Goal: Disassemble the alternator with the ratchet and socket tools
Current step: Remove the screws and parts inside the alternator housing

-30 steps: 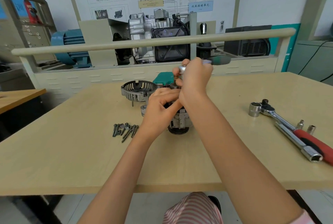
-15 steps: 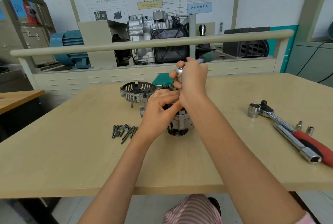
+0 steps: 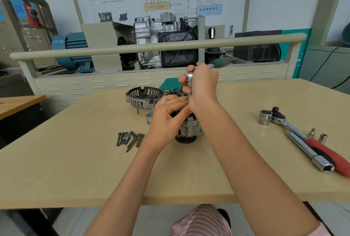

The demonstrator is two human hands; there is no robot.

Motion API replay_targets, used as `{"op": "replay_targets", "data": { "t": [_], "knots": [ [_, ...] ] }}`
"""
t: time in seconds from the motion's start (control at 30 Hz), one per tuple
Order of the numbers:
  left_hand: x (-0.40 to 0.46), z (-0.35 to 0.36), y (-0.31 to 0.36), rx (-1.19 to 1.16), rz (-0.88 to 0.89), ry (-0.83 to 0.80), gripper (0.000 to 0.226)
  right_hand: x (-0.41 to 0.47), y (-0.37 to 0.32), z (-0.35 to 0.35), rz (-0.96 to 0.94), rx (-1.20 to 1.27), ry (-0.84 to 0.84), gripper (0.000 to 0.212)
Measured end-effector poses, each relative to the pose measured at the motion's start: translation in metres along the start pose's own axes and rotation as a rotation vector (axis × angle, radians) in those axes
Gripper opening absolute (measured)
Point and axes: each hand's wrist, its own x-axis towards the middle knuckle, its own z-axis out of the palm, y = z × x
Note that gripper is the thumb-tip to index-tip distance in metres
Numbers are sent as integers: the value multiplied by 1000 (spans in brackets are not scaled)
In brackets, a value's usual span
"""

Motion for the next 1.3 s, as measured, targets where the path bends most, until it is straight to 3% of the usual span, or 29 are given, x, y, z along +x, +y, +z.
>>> {"op": "replay_targets", "data": {
  "t": [0.1,0.23,0.3,0.37,0.5,0.57,0.67,0.8,0.9,1.03,1.1,1.3],
  "knots": [
    [0,1,-1,-11,-17,20,16,2,-2,0,9,-13,5,19],
    [1,-1,0,-13,-92,8,28,4,-16,-4,318,-92,-340,26],
    [1,-2,1,-5,-95,-3,29,6,-17,-6,366,-53,-410,23],
    [0,-1,0,1,-51,6,22,5,-14,-6,325,-37,-340,23],
    [-1,2,1,-10,-38,10,19,2,0,-3,12,51,21,18],
    [0,2,1,-14,-48,24,18,3,2,-3,-41,76,76,16],
    [0,2,-1,-19,-57,33,14,2,-6,-3,120,-22,-88,21],
    [-1,-1,-2,-29,-98,3,27,6,-16,-5,365,-57,-380,26],
    [-1,0,-2,-8,-54,6,22,6,-13,-5,330,-32,-297,25],
    [-1,2,1,-23,-35,18,20,-1,1,1,-50,0,27,16],
    [-1,1,2,-34,-33,19,26,-3,4,2,-141,-4,71,12],
    [0,-2,-2,-52,-126,0,22,5,-13,-3,278,-82,-262,29]
  ]
}}
